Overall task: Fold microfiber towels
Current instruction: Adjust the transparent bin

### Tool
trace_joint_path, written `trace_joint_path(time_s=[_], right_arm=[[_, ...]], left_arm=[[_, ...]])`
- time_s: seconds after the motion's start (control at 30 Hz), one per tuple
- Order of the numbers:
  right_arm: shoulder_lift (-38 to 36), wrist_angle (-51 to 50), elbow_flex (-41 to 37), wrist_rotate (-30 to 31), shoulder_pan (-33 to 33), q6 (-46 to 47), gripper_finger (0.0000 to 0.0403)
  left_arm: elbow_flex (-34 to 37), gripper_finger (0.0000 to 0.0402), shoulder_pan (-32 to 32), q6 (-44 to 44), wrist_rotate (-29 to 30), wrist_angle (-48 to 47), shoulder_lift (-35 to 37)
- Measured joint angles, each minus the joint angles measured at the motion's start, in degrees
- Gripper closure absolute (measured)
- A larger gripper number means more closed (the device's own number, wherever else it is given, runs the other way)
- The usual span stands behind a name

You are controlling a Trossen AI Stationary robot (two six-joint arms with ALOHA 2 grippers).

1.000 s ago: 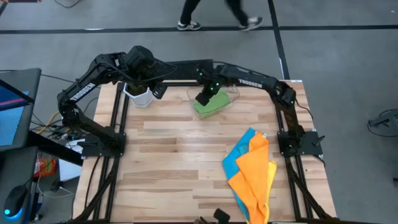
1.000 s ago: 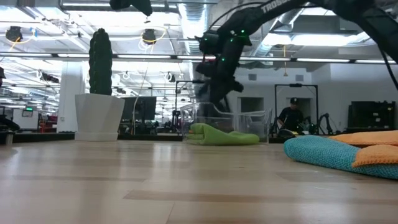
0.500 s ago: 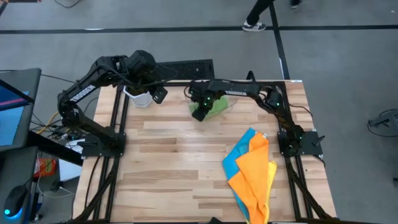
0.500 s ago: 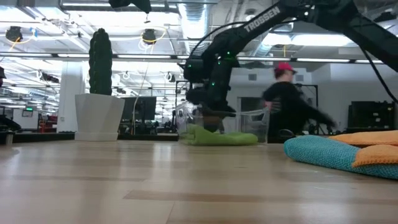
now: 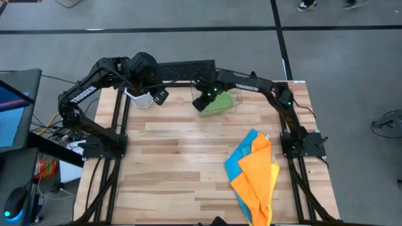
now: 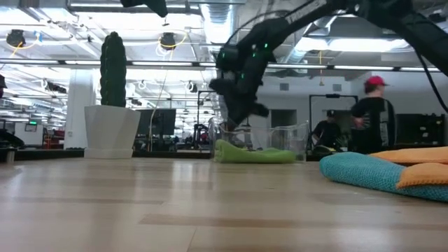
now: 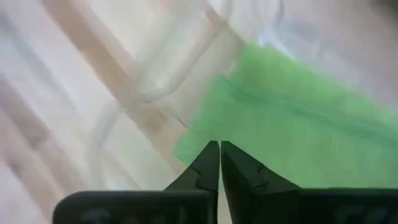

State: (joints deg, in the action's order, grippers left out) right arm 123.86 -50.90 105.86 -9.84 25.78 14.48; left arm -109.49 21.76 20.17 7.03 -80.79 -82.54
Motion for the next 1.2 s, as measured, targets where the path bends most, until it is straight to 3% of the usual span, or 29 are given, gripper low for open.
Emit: trace_joint_path(time_s=[0.17,0.3,0.37,0.57,0.8,0.93,1.03,1.2], right_arm=[[-7.99,-7.61,-0.17,-0.01,1.47,-7.26,0.0369],[-18.14,-21.23,-1.22,0.13,3.31,-12.56,0.0380],[-23.21,-23.45,-4.10,0.11,2.76,-12.81,0.0381],[-38.15,-13.07,-23.17,2.18,-2.48,-7.76,0.0369],[-47.35,-1.13,-46.81,5.63,-3.84,3.42,0.0374],[-47.70,6.19,-52.34,5.61,-1.74,5.63,0.0382],[-47.68,8.92,-53.53,5.50,0.01,5.62,0.0382],[-48.13,9.92,-53.62,5.45,2.67,5.40,0.0370]], left_arm=[[0.00,0.0370,0.00,-1.85,0.82,1.47,0.00],[0.00,0.0370,-0.19,-3.78,-2.64,3.10,0.60],[0.00,0.0369,-0.92,-4.07,-4.57,3.76,0.60],[7.93,0.0369,-5.35,-5.15,-5.75,14.17,0.39],[26.64,0.0369,-10.18,-0.54,-13.93,42.18,-0.71],[35.26,0.0370,-11.71,-0.19,-10.37,55.24,-5.51],[37.46,0.0370,-11.76,-0.64,-6.75,57.28,-10.90],[36.96,0.0370,-12.02,-0.82,-11.35,58.85,-19.32]])
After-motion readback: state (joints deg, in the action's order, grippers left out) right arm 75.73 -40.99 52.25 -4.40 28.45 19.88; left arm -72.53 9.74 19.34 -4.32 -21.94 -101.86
